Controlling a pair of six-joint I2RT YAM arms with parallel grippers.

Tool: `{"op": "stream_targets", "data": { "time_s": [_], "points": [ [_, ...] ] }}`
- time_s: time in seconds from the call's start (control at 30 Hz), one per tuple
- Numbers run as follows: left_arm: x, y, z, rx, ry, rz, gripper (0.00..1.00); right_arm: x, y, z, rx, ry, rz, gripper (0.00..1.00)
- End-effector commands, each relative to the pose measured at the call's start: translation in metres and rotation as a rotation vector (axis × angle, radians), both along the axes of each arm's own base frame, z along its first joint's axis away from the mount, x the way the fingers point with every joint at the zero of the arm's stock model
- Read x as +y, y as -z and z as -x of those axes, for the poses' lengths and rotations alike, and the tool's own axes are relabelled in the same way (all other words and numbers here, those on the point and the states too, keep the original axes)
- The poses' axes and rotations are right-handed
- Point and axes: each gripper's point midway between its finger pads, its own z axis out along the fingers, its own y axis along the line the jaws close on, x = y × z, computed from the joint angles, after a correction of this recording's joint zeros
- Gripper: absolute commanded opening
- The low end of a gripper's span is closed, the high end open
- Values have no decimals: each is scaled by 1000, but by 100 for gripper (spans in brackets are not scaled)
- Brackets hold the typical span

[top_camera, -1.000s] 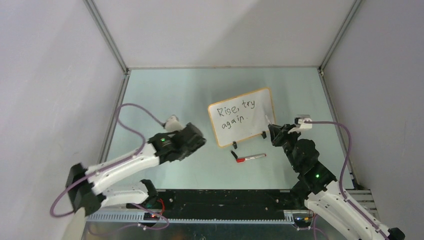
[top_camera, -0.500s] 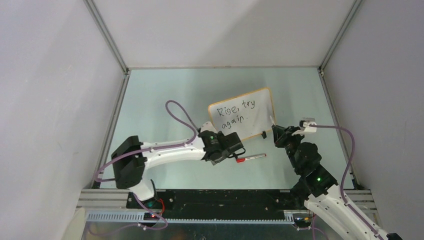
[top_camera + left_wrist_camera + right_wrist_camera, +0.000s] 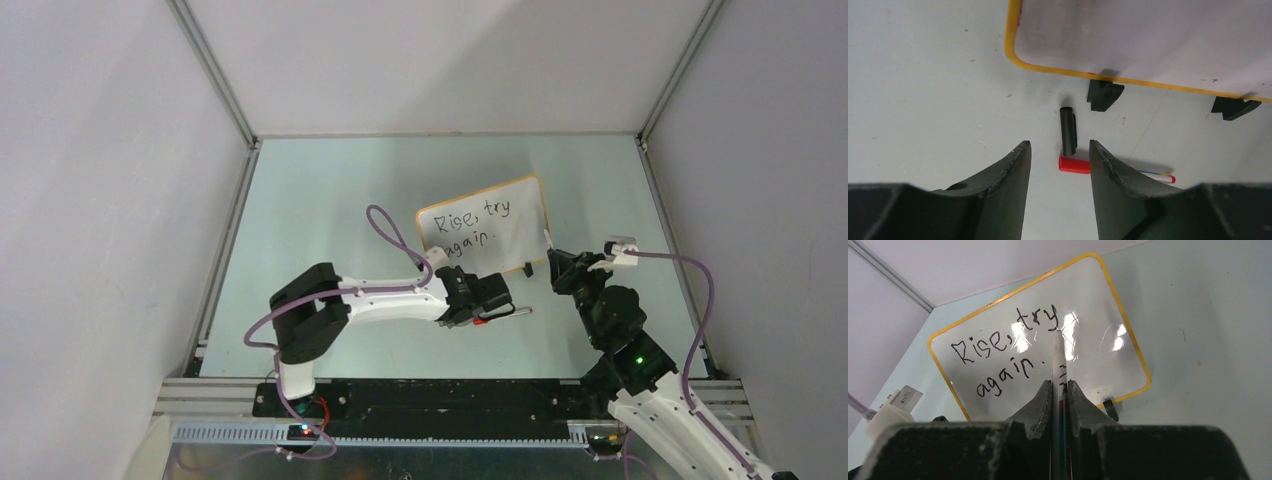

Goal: Write a sentence on the whiteboard
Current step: Pick up the pen cap from the center of the board.

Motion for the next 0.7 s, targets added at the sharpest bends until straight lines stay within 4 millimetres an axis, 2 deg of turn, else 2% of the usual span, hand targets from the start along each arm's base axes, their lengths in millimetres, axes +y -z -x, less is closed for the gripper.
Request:
{"op": "stream_targets", "data": {
  "time_s": [0.0, 0.2, 0.4, 0.67],
  "points": [
    [-14, -9, -17, -98, -52, 50, 51, -5, -4, -1, -14, 27, -25, 0],
    [-22, -1, -15, -131, -54, 39, 50, -5, -3, -2, -12, 25, -26, 0],
    [-19, 1, -16, -136, -67, 13, 49, -6, -3, -1, -14, 26, -29, 0],
    [-20, 22, -14, -105, -76, -12, 46, -7, -4, 0, -17, 26, -33, 0]
  ]
}}
